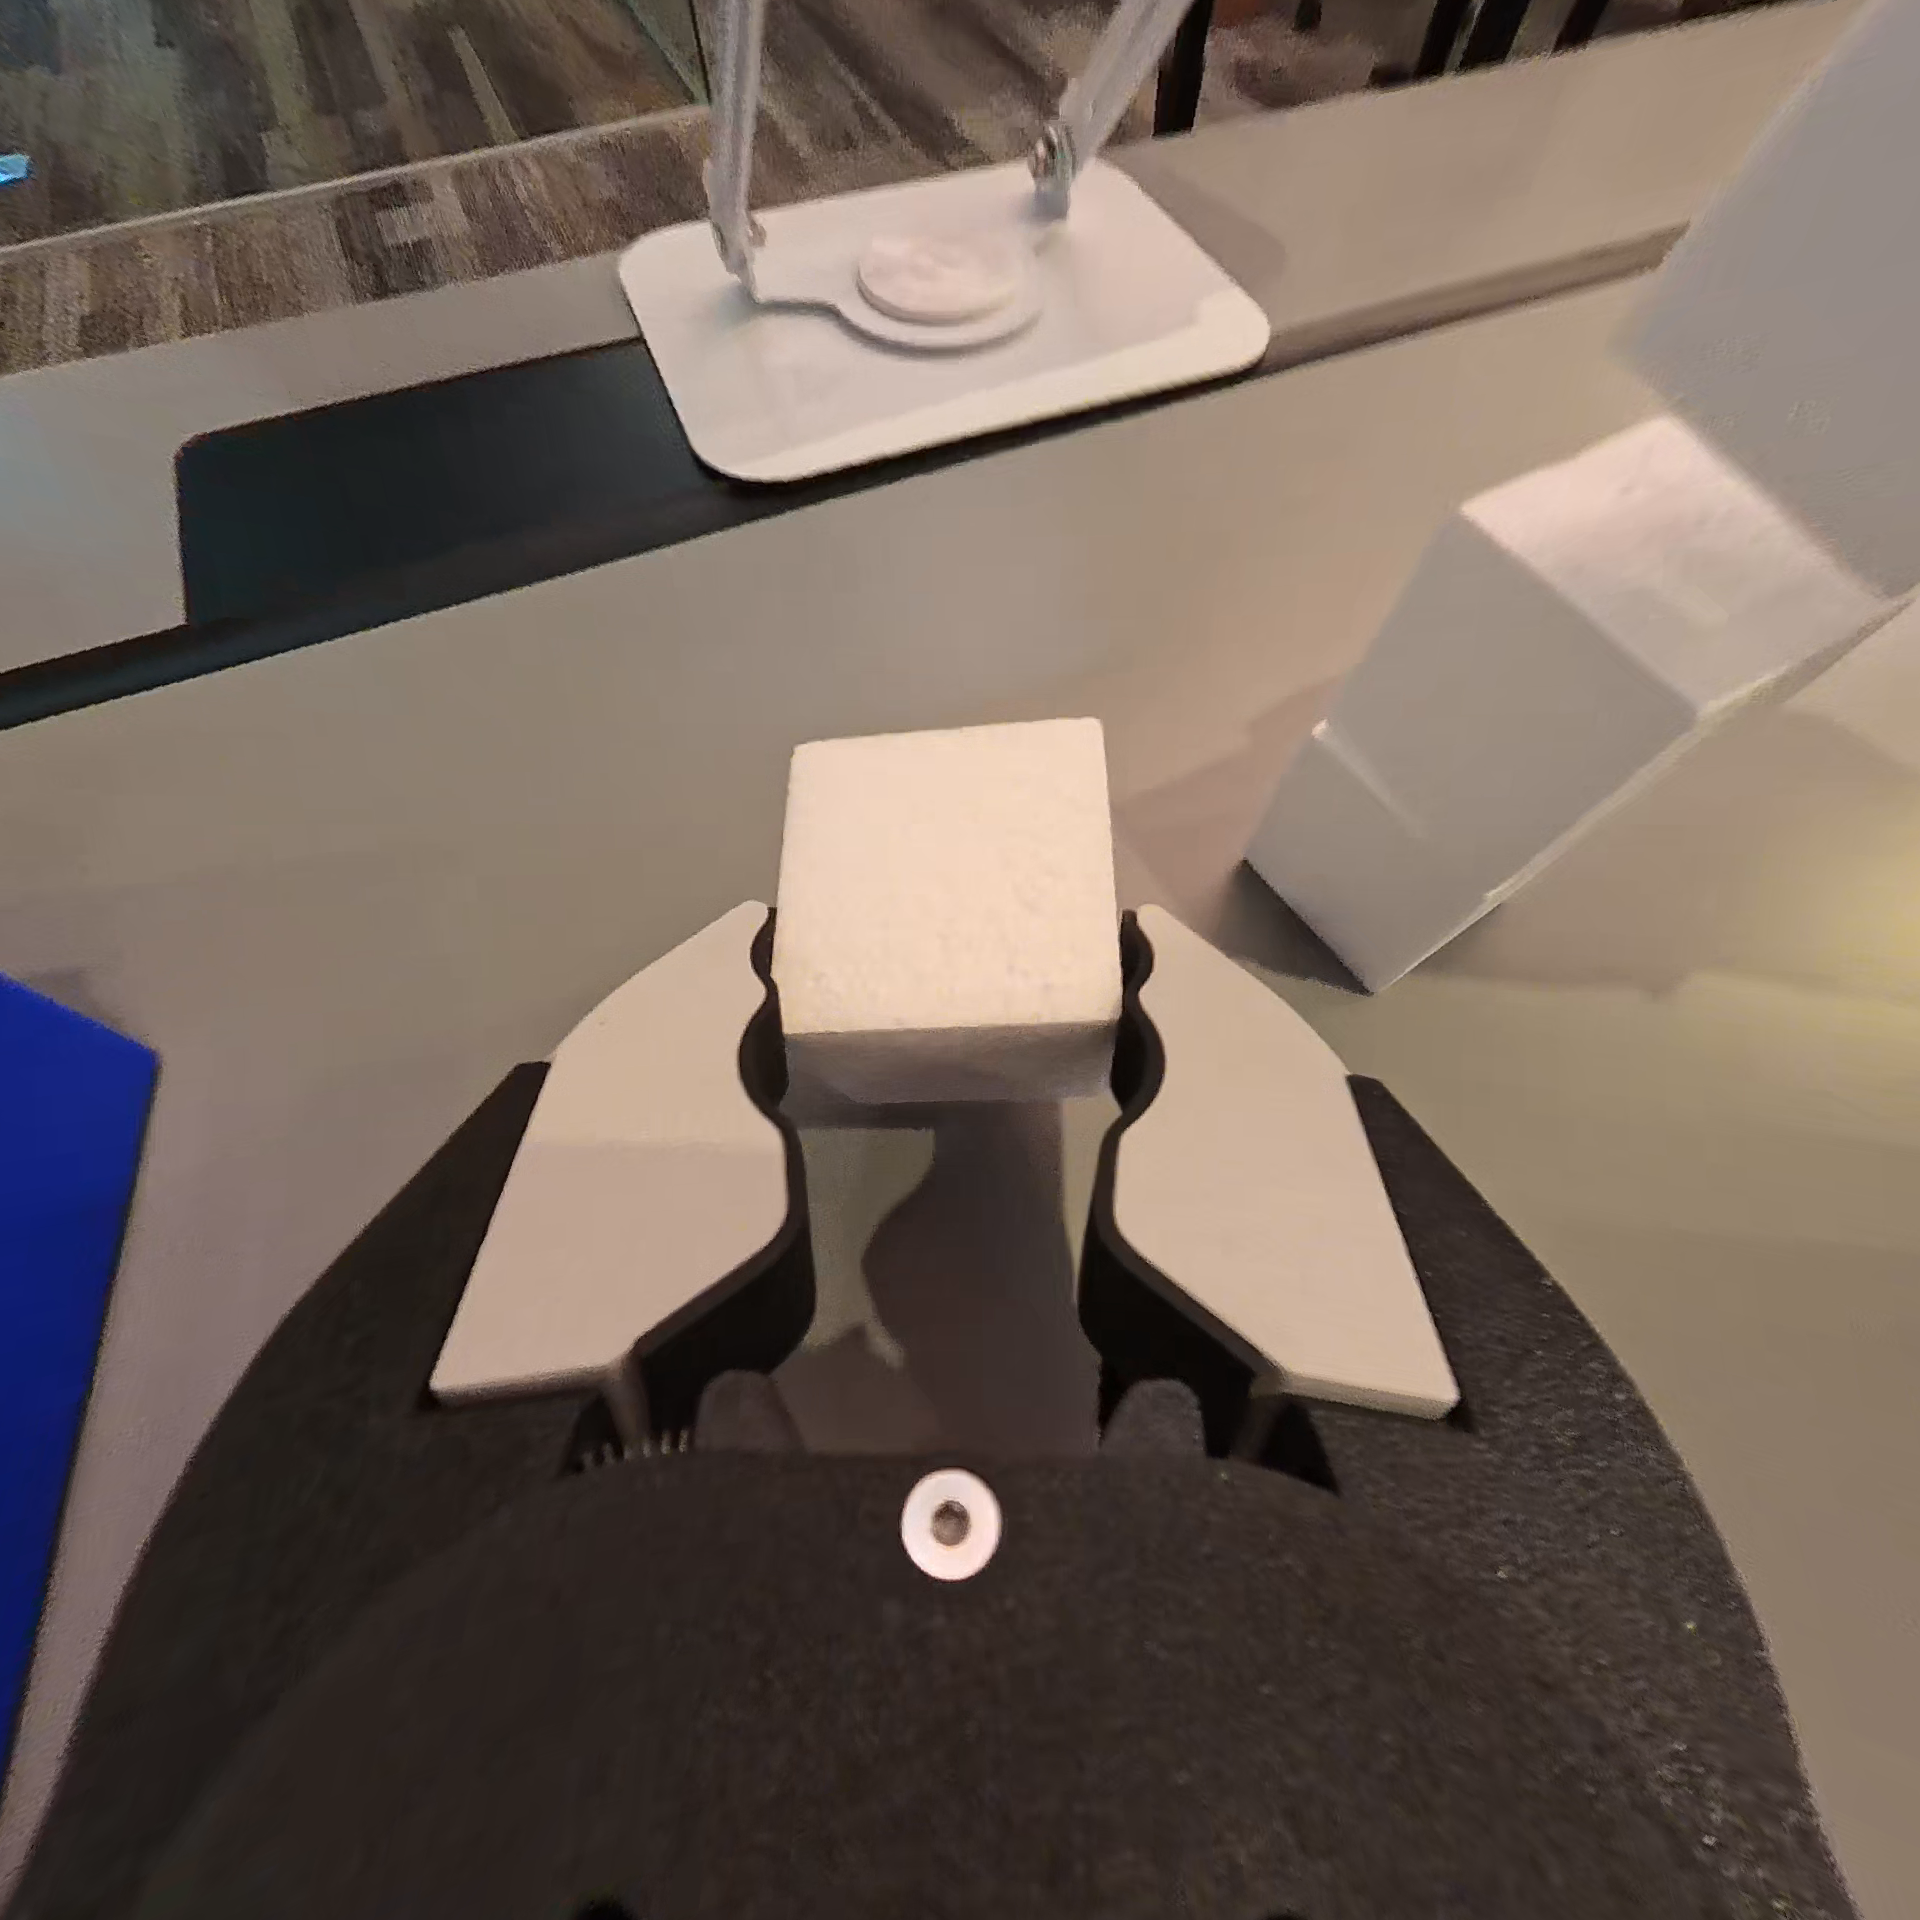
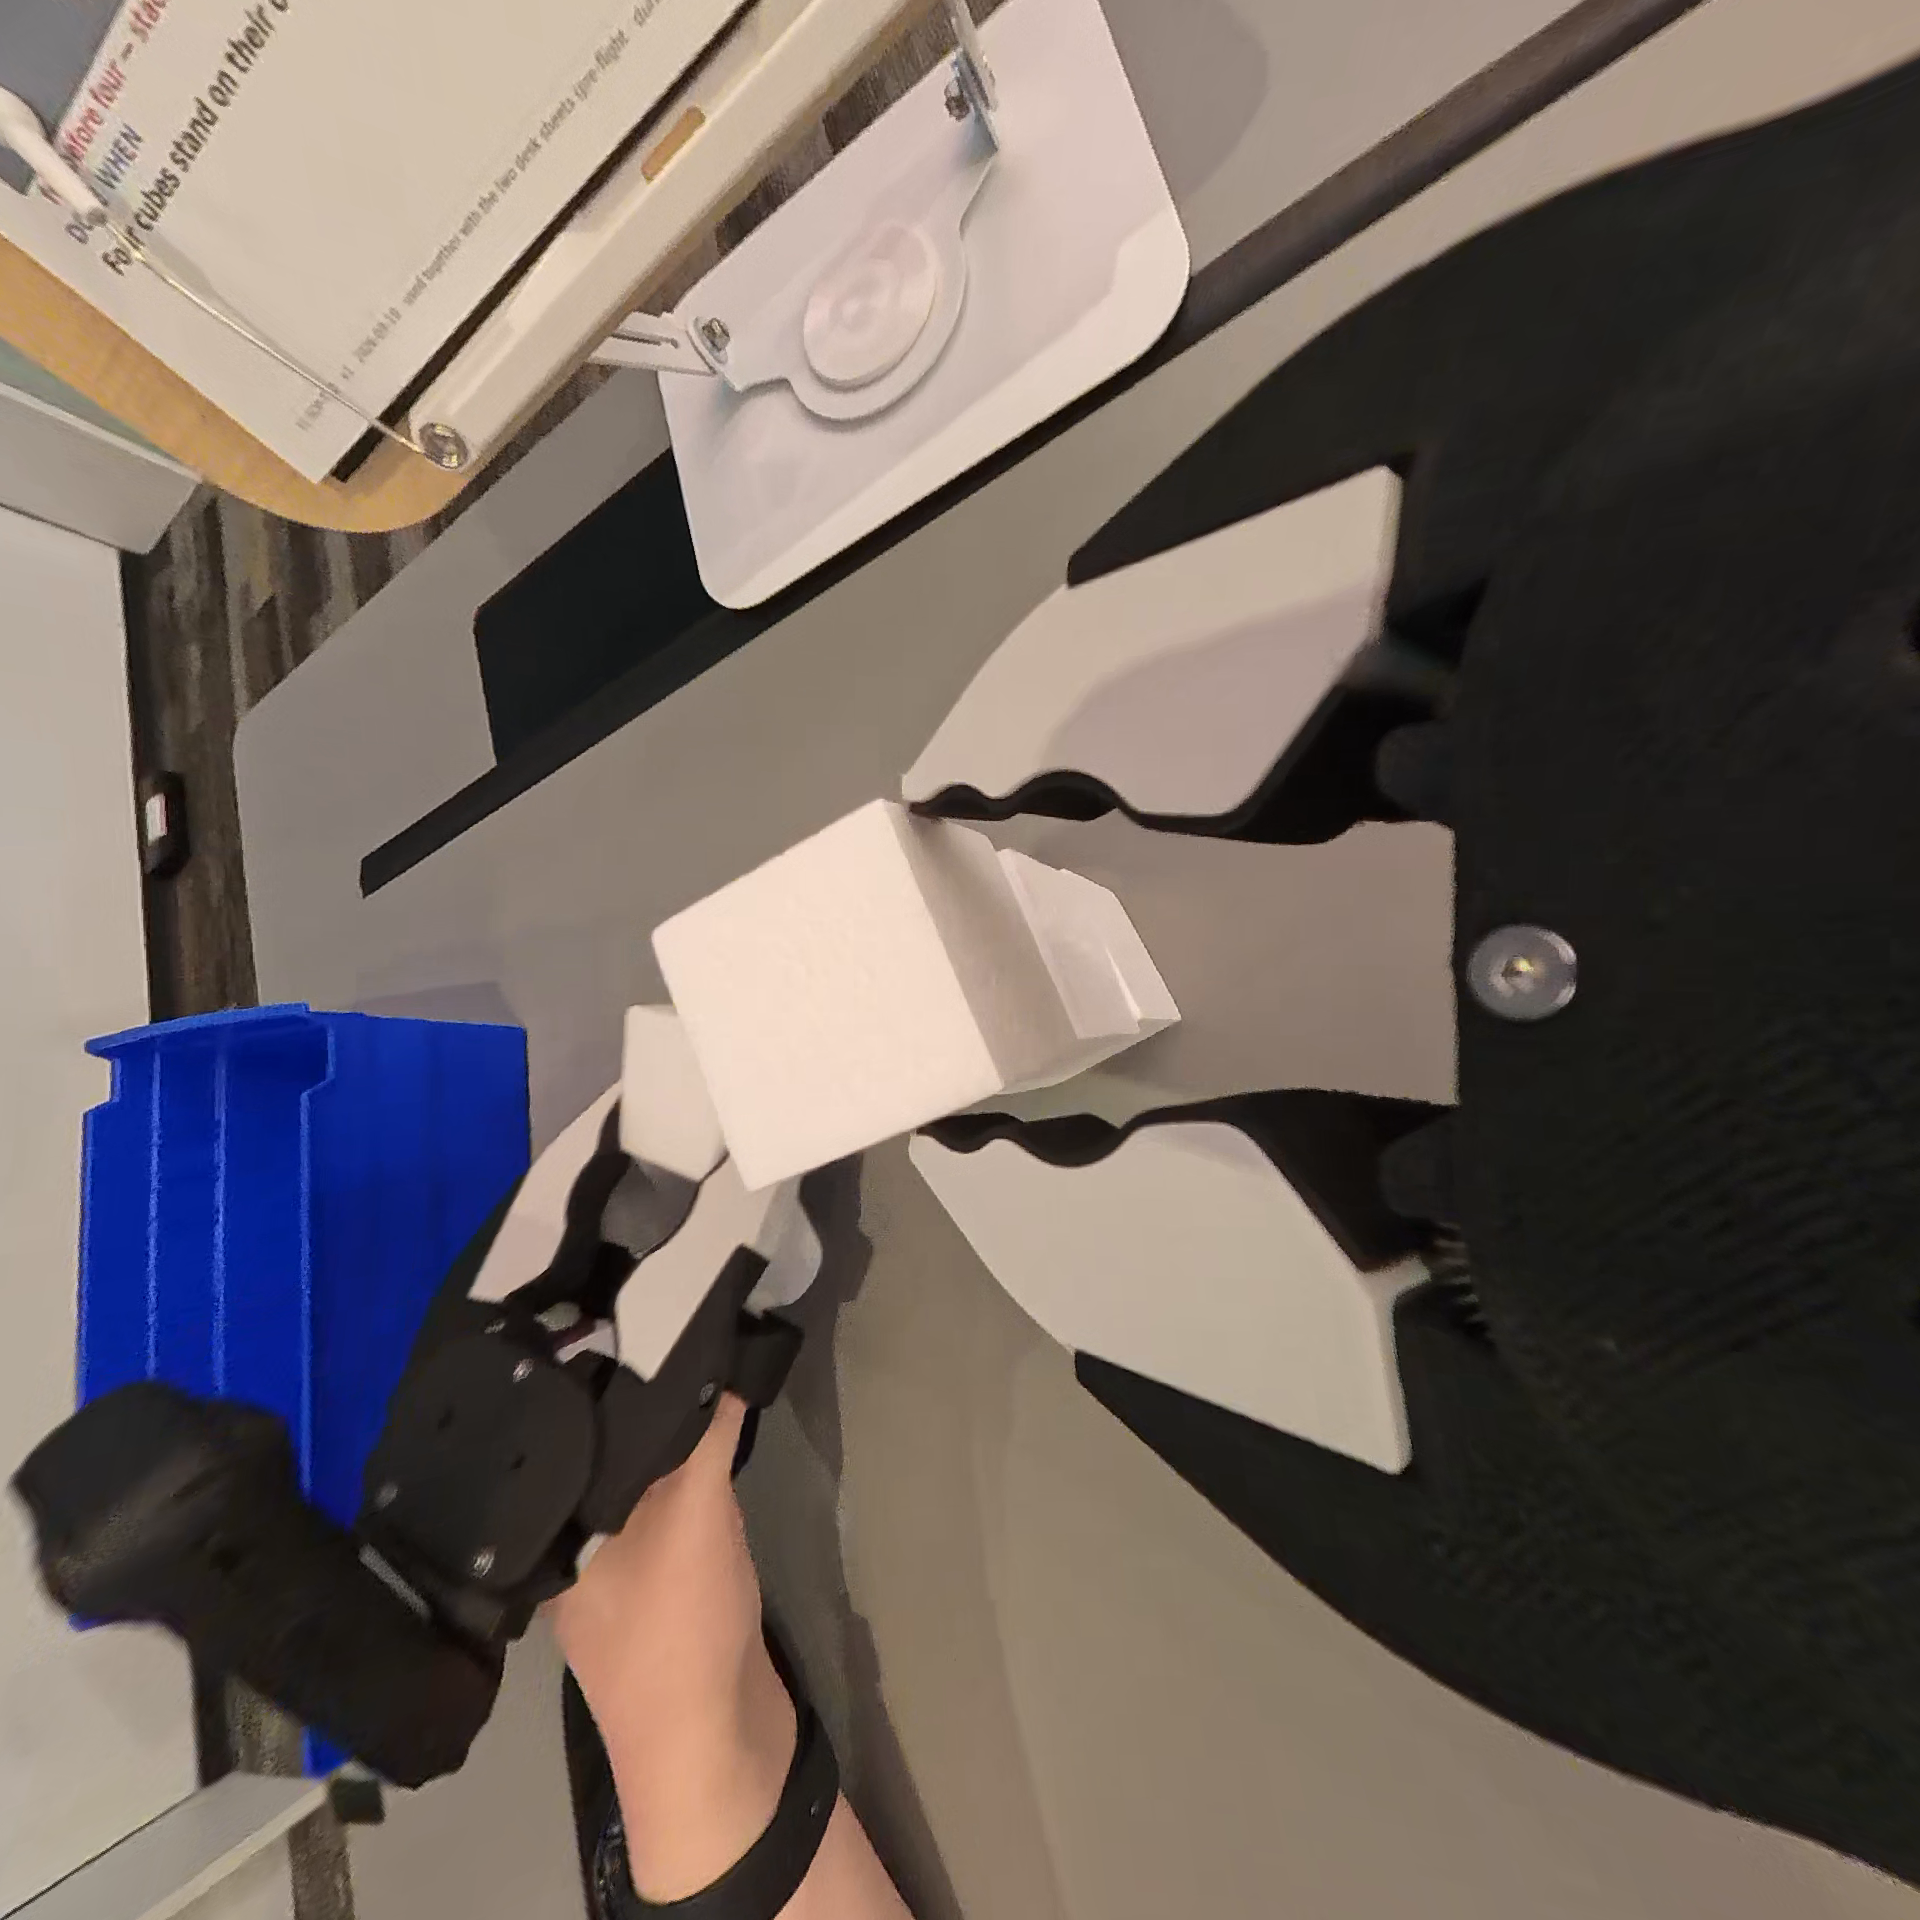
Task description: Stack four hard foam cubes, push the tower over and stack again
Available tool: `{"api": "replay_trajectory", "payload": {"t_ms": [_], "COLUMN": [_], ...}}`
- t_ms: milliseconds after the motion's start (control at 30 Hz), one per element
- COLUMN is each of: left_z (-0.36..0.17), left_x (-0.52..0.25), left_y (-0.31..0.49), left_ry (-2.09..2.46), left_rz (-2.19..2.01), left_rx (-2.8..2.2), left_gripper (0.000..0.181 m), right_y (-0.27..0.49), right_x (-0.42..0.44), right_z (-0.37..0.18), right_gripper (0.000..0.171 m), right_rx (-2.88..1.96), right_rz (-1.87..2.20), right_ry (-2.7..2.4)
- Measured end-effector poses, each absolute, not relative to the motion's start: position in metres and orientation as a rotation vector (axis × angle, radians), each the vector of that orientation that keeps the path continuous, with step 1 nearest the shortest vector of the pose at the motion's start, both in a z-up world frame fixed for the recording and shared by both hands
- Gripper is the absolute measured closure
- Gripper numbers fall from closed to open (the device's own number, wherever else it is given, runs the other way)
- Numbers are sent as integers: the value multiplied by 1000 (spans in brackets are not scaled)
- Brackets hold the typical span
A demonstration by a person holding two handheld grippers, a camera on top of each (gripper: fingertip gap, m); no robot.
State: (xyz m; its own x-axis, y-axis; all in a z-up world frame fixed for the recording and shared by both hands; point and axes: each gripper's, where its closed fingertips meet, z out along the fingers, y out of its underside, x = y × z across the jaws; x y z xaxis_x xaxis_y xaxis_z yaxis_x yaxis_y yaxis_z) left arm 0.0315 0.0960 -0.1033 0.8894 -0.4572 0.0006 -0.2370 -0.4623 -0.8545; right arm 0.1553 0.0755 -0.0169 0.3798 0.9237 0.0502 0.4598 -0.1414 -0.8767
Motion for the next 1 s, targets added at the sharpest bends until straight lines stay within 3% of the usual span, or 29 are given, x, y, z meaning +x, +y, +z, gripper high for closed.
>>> {"api": "replay_trajectory", "payload": {"t_ms": [1000], "left_z": [-85], "left_x": [40], "left_y": [92], "left_ry": [479], "left_rz": [-426], "left_rx": [-2002], "left_gripper": [120], "right_y": [82], "right_x": [146], "right_z": [-36], "right_gripper": [115], "right_rx": [-1804], "right_rz": [702], "right_ry": [-1250]}}
